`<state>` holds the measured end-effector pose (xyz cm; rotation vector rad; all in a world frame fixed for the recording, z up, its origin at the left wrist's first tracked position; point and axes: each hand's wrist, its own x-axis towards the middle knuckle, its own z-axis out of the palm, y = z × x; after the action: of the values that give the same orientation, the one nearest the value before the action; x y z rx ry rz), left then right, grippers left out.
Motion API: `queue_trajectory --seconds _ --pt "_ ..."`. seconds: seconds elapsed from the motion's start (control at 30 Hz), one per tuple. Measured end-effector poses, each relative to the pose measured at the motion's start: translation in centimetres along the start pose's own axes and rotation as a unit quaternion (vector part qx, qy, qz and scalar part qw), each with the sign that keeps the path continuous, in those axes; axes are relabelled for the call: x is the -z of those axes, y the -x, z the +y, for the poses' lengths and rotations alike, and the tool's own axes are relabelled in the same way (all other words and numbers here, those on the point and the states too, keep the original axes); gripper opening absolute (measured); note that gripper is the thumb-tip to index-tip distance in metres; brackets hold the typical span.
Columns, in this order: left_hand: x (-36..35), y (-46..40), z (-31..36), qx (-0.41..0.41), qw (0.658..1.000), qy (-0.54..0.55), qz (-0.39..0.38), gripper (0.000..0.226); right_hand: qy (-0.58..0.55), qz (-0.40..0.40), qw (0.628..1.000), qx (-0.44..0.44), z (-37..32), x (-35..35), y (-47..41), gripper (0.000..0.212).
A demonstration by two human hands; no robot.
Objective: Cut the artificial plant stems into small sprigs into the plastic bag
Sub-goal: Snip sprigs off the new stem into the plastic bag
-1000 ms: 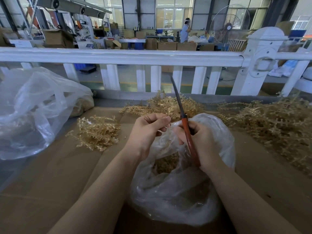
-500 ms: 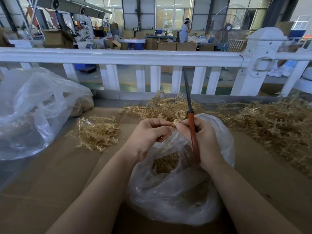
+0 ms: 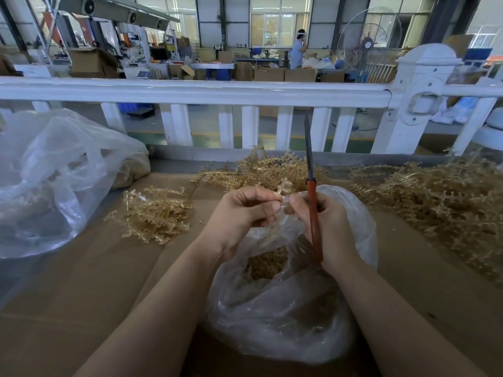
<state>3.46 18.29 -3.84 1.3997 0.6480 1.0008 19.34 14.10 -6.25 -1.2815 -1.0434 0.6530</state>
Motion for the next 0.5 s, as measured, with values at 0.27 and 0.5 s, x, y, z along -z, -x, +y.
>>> queue_trajectory --seconds 0.27,0.5 --pt "0.7 -0.4 0.1 0.009 0.994 0.049 0.098 0.003 0.100 0.046 0.991 0.082 -0.5 0.1 0.7 0.049" --pt "1.1 -0.4 0.3 0.004 0.989 0.109 0.104 0.006 0.240 -0.022 0.963 0.118 0.3 -0.2 0.9 0.071"
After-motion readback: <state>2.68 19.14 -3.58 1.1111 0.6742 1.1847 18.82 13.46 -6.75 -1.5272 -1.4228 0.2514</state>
